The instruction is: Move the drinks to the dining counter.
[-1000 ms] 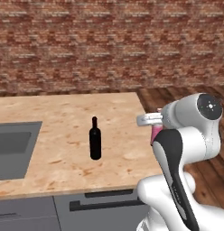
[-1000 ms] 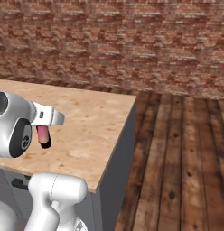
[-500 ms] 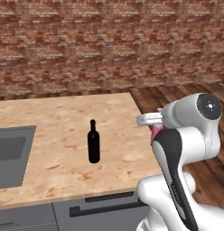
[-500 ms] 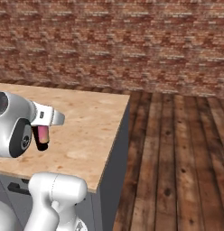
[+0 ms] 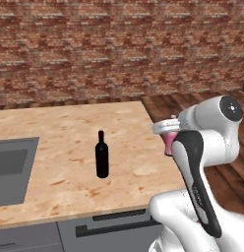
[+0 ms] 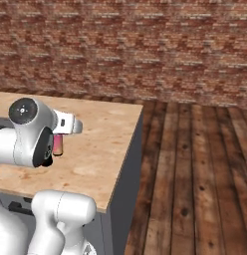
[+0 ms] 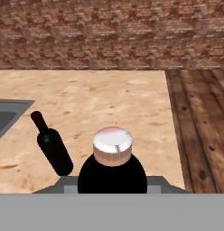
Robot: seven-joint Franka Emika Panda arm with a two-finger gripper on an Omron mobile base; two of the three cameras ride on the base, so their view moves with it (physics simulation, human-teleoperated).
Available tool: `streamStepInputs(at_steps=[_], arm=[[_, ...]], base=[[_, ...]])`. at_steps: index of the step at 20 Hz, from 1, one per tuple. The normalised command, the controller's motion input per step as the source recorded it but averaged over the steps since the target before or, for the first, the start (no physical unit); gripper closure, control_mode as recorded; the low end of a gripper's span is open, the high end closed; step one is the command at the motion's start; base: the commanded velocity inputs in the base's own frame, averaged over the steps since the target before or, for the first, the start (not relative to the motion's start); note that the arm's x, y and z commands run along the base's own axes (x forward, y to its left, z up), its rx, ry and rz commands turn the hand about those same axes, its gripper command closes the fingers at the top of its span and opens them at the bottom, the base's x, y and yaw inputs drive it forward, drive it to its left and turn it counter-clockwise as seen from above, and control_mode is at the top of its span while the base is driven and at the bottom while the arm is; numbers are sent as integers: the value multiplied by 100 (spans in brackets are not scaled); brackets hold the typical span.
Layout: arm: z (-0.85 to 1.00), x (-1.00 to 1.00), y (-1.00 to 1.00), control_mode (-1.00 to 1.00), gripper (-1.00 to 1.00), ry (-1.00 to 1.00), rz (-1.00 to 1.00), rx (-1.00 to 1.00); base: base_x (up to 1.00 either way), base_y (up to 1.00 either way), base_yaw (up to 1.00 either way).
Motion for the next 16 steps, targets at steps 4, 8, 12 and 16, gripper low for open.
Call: streamStepInputs(at_steps=[4, 8, 12, 16], arm=[[-3, 12, -38, -100, 100, 0, 30, 0], [-3, 6, -15, -100, 100, 0, 29, 0], [-4, 8, -3, -100, 100, 0, 27, 0], [-16, 3, -1, -100, 100, 3, 28, 0]], base=[[0, 0, 0], [0, 0, 0], [0, 0, 0], [0, 0, 0]])
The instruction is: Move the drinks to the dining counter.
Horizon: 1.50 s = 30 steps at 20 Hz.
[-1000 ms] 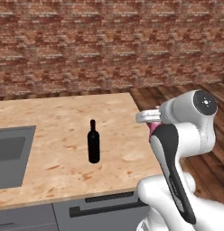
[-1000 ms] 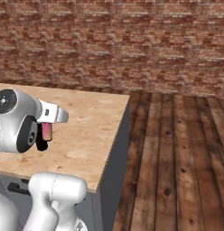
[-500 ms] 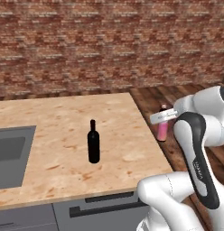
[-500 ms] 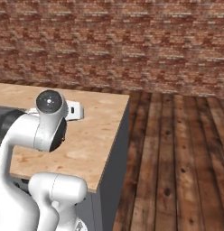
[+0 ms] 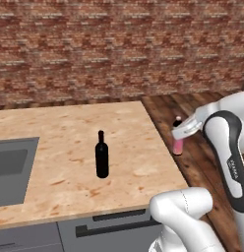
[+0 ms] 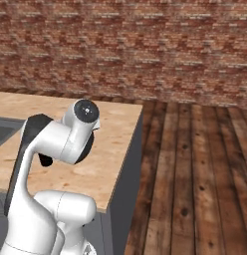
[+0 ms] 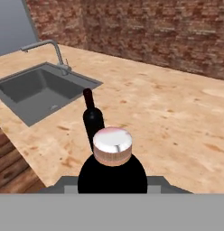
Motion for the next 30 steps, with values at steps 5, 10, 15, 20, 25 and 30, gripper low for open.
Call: streamStepInputs(at_steps=[5, 10, 15, 20, 25, 30], arm=[[-28, 1, 0, -100, 100, 2, 20, 0], [-33, 3, 0, -100, 100, 0, 14, 0], [-33, 20, 0, -100, 100, -2, 7, 0], [-23, 28, 0, -100, 100, -5, 2, 1], [-15, 24, 0, -100, 100, 0, 2, 3], [-14, 24, 0, -100, 100, 0, 2, 3]], base=[[0, 0, 0], [0, 0, 0], [0, 0, 0], [0, 0, 0], [0, 0, 0], [0, 0, 0]])
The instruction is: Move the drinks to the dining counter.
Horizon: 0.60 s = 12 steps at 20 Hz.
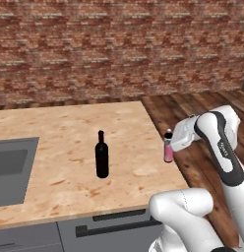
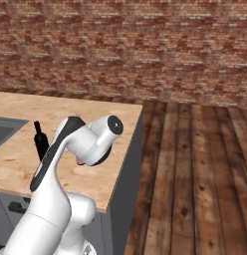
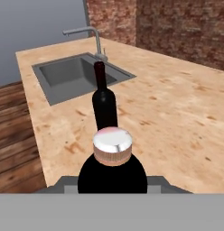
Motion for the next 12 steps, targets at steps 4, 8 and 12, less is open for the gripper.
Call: streamStepInputs(at_steps=[4, 8, 12], arm=[[-11, 23, 0, -100, 100, 0, 3, 2], [-14, 21, 0, -100, 100, 0, 3, 1], [-16, 17, 0, -100, 100, 0, 3, 0]], base=[[0, 0, 0], [0, 0, 0], [0, 0, 0]])
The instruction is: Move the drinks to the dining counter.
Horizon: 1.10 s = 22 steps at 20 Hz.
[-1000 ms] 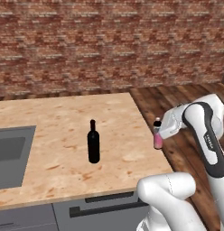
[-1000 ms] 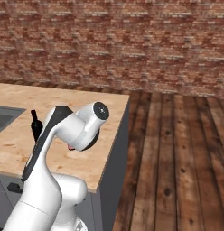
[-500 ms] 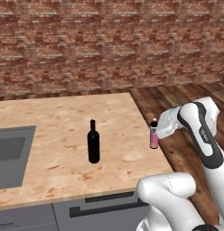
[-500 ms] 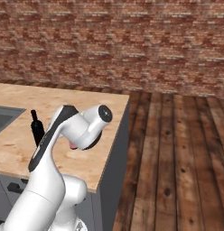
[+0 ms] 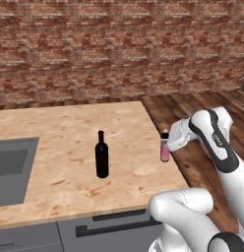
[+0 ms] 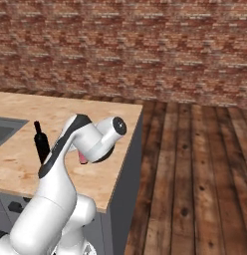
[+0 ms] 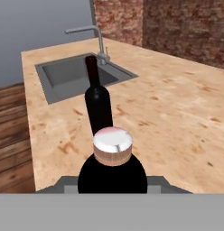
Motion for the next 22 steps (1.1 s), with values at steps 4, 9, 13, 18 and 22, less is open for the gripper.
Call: streamStepInputs(at_steps=[4, 9, 13, 18, 22], arm=[[-15, 16, 0, -100, 100, 0, 2, 0], [-15, 10, 0, -100, 100, 0, 3, 0], [-17, 6, 0, -100, 100, 0, 3, 0], [-16, 2, 0, -100, 100, 0, 3, 1], [-13, 0, -4, -100, 100, -1, 4, 2]], base=[[0, 0, 0], [0, 0, 0], [0, 0, 0], [0, 0, 0], [0, 0, 0]])
